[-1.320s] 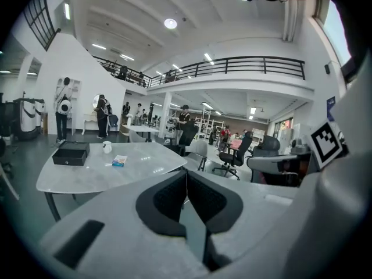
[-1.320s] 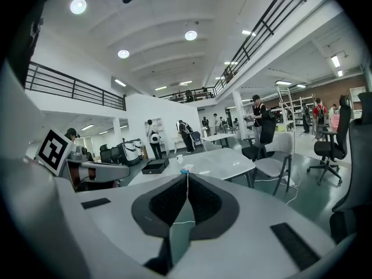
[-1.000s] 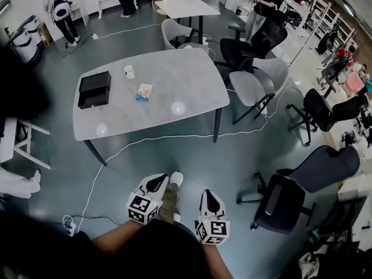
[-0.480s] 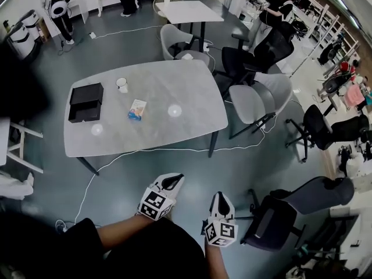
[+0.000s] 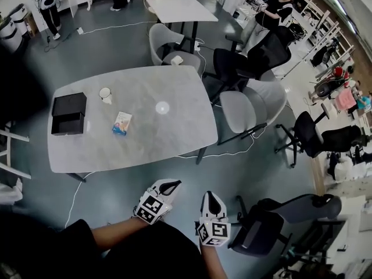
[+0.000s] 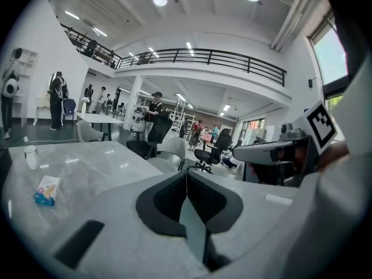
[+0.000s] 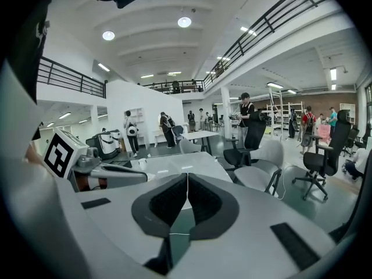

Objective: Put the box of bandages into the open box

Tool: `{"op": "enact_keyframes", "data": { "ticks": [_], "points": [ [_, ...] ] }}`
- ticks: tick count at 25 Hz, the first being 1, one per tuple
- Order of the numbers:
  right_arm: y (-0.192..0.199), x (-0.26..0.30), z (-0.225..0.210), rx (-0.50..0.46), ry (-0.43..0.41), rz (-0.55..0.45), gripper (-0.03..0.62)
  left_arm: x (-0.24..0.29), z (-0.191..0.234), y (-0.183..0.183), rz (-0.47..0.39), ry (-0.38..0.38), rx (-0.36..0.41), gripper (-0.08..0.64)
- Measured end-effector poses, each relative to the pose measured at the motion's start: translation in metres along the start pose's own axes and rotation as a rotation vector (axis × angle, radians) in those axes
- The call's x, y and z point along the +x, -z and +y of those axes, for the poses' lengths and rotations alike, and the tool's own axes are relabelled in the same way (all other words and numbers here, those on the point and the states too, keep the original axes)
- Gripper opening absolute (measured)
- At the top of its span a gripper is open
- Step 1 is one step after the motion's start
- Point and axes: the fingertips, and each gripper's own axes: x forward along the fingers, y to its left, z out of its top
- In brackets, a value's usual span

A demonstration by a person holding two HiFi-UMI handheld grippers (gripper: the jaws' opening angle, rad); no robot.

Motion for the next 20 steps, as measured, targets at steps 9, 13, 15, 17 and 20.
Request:
{"op": "enact_keyframes", "data": {
  "ticks": [9, 13, 15, 17, 20],
  "points": [
    [-0.018, 0.061, 0.001, -0.005, -0.037, 0.012, 0.014, 0.019, 0.057, -0.017, -0.013, -0.019, -0.043, 0.018],
    [-0.034, 0.093, -0.011, -0.014, -0.042, 0.008, 0.014, 0.026, 0.078, -0.026, -0.023, -0.063, -0.058, 0.018],
    [-0.044, 0.109, -0.011, -0.036, -0.058, -0.008, 0.014, 0.028, 0.089, -0.029, -0.033, -0.083, -0.068, 0.018],
    [-0.053, 0.123, -0.009, -0.054, -0.079, -0.022, 0.014, 0.030, 0.100, -0.030, -0.046, -0.104, -0.084, 0.018],
    [-0.066, 0.154, -0.011, -0.056, -0.133, -0.042, 0.013, 0.038, 0.129, -0.036, -0.072, -0.172, -0.100, 0.018]
  ]
}}
